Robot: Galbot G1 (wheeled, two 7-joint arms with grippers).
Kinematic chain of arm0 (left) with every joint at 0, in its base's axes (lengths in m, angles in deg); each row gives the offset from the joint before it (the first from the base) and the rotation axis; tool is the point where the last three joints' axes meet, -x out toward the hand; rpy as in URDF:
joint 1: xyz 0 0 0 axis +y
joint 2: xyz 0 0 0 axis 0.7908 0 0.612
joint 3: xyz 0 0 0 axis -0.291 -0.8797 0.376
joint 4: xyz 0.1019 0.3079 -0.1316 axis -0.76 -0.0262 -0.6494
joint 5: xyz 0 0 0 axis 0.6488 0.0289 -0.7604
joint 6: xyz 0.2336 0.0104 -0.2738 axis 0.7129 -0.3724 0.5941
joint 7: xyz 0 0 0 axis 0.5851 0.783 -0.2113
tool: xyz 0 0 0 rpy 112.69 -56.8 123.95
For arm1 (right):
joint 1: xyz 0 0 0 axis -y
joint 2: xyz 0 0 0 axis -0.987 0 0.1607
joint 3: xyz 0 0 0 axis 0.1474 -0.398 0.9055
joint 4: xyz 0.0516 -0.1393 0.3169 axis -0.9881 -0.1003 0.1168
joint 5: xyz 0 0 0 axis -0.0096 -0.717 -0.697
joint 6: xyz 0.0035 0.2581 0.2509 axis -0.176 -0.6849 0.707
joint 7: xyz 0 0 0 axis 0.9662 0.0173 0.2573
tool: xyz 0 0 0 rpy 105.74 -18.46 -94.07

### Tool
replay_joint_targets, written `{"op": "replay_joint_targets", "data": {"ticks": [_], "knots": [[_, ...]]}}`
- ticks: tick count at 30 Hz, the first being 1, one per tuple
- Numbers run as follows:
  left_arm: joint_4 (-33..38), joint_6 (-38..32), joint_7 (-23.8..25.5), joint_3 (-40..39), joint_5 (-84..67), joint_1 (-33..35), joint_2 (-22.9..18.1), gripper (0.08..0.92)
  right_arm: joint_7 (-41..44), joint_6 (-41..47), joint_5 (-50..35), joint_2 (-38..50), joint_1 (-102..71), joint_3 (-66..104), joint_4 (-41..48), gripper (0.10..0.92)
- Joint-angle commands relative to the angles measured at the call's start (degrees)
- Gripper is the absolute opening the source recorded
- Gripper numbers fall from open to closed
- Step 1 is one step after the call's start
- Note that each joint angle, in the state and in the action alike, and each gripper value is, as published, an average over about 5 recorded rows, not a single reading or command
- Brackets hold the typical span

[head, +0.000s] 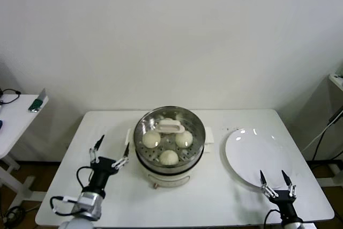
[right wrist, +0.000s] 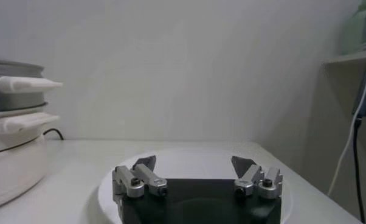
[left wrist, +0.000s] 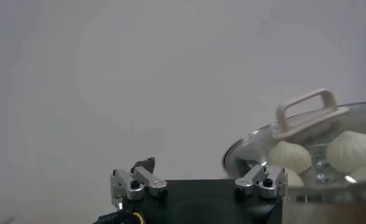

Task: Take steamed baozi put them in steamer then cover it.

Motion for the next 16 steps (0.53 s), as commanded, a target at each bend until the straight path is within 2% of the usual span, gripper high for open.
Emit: {"op": "replay_joint_targets", "data": {"ticks": [1,6,16], "knots": [[-11.4,-14.6,1.8,8.5,-21.6,6.0,2.5,0.823,0.2,-0.7,0.5,-0.1,0.7,-1.0,0.7,0.823],[-16.8,-17.0,2.2,6.3,-21.9,4.1,1.4,0.823,0.3,-0.6,0.3,0.0,0.6,-0.9,0.8,0.823],[-18.1,-18.5,3.3,4.6,-21.8,3.6,0.8,0.823,0.4,-0.4,-0.9,0.6,0.3,-0.9,0.6,0.823]]}}
